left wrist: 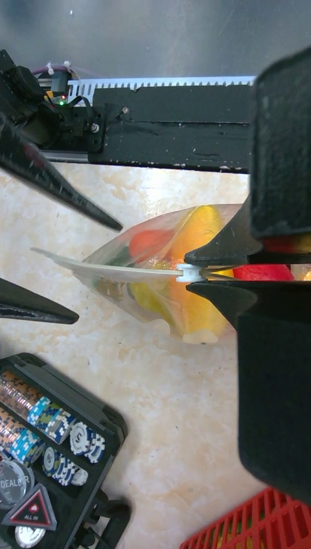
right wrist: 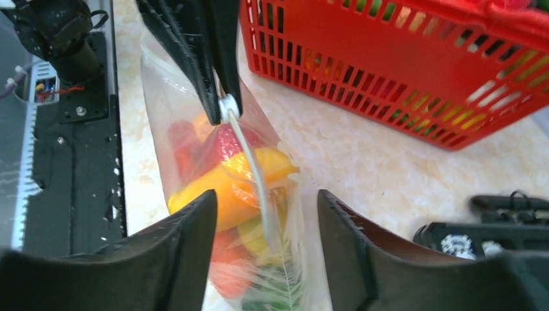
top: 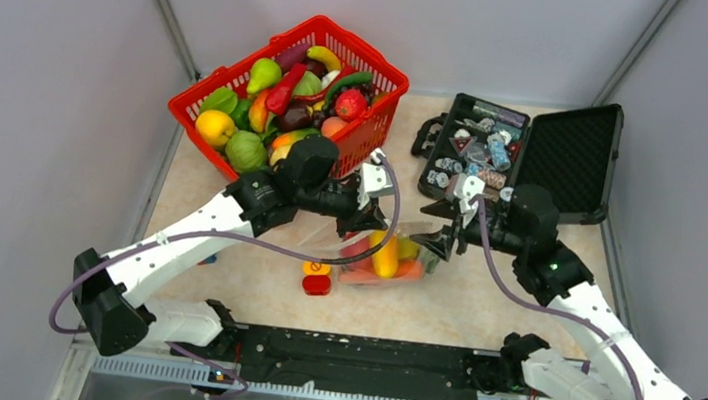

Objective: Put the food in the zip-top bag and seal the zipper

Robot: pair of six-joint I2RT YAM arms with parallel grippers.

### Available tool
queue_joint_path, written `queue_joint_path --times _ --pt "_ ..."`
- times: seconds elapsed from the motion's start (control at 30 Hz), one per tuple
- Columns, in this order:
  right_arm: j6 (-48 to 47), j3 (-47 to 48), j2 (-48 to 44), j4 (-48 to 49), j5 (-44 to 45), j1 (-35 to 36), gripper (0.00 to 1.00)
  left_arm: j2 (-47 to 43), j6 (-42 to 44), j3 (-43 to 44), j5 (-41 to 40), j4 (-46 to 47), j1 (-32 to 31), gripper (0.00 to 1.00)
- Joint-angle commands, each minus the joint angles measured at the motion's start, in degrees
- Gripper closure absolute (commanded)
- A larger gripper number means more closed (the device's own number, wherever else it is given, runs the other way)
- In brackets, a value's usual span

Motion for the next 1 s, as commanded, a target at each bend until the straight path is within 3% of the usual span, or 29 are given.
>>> queue_joint_path --times 0.0,0.23,0.43,0.6,0.77,0.97 --pt "-1.4 3.4 -0.9 -0.1 -4.9 -0.3 0.36 1.4 -0.4 4.5 4.2 -0.4 0.4 1.0" --pt "-6.2 9.3 4.2 -6.1 -5.1 -0.2 0.31 4.8 -0.4 8.9 8.5 -1.2 0.2 1.0" --pt "-6.4 10.1 7.4 -5.1 -8.0 -0.3 0.36 5.6 -0.7 9.4 8.6 -1.5 -0.1 1.0" --pt "-5.8 9.1 8.0 -4.1 -9.3 -0.3 0.56 4.9 -1.1 8.8 8.8 -0.7 -0.2 1.0" --pt "-4.5 8.3 7.8 -2.2 -10.1 -0.3 1.0 4.7 -1.0 8.5 8.0 -1.1 -0.2 1.0" --pt "-2.5 5.3 4.7 -0.3 0.5 -0.3 1.0 1.9 -0.6 5.1 2.7 -3.1 0.4 1.0"
